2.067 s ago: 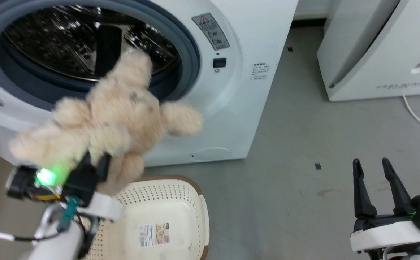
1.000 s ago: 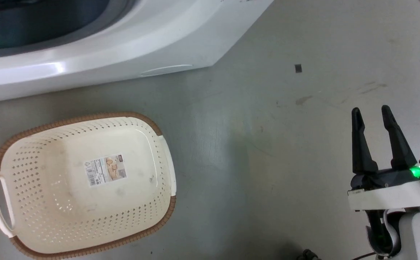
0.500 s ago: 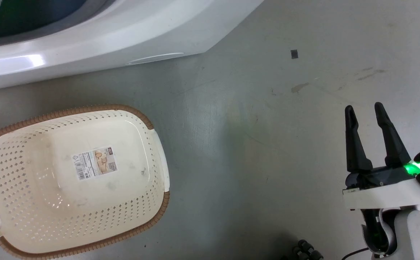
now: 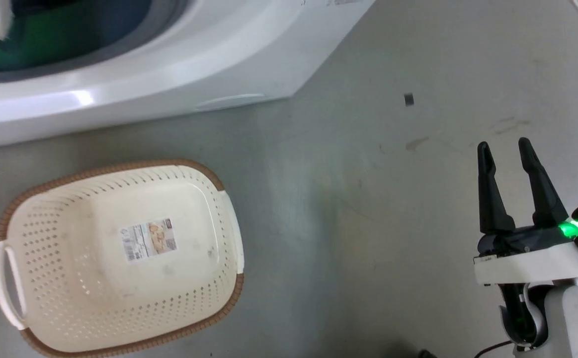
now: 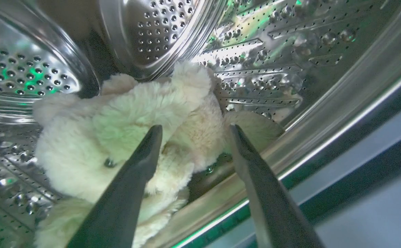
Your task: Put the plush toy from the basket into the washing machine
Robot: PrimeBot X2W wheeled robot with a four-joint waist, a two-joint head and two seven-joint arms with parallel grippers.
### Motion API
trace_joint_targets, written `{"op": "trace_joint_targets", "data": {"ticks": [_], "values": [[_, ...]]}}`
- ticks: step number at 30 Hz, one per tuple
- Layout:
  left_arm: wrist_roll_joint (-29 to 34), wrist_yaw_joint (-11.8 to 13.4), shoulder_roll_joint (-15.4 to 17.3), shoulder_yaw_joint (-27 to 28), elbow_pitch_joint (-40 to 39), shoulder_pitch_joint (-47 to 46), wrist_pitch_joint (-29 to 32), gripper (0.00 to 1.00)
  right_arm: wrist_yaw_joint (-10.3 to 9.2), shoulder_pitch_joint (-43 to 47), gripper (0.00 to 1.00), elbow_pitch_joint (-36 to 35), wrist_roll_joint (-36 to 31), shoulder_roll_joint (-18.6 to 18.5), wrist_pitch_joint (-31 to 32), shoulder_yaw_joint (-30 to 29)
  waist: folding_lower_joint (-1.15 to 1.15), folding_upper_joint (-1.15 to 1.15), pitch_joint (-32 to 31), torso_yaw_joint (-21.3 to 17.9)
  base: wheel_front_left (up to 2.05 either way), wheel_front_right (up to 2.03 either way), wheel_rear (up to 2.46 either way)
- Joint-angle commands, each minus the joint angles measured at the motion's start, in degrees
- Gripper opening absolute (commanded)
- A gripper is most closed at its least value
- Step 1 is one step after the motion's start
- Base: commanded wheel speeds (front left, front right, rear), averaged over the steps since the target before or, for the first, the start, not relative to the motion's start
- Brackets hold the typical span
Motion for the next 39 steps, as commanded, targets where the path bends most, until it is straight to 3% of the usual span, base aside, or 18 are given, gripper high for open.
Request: {"op": "trace_joint_targets", "data": {"ticks": [1, 9, 15, 27, 32, 39], "values": [[-0.59, 0.46, -1.08, 0.22, 1.26, 2.65, -2.22, 1.00, -0.05, -0.26, 1.00, 0.23, -0.59, -0.03, -0.27, -0.40, 0.00, 0.00, -3.34, 1.05, 0.00, 0.00, 0.00], [-3.50, 3.30, -5.20, 1.80, 3.99, 12.21, -13.41, 1.00, -0.05, 2.27, 1.00, 1.29, -2.64, -0.03, -0.27, -1.66, 0.00, 0.00, -13.35, 4.05, 0.00, 0.00, 0.00], [-3.17, 7.45, -6.44, 3.14, 0.15, 21.25, -16.66, 1.00, -0.05, 5.19, 1.00, 2.13, -3.95, -0.03, -0.27, -2.13, 0.00, 0.00, -20.58, 6.48, 0.00, 0.00, 0.00], [6.65, 22.35, -7.24, 19.63, -32.27, 49.62, -16.84, 1.00, -0.05, 9.92, 1.00, 2.85, -4.99, -0.03, -0.27, -2.56, 0.00, 0.00, -30.91, 10.03, 0.00, 0.00, 0.00], [11.39, 25.16, -8.54, 25.58, -41.52, 60.82, -16.84, 1.00, -0.05, 11.58, 1.00, 2.26, -4.89, -0.03, -0.27, -2.88, 0.00, 0.00, -33.47, 11.07, 0.00, 0.00, 0.00], [15.45, 25.80, -12.13, 30.71, -46.15, 73.38, -16.84, 1.00, -0.05, 13.44, 1.00, 2.22, -4.64, -0.03, -0.27, -3.06, 0.00, 0.00, -36.37, 12.30, 0.00, 0.00, 0.00]]}}
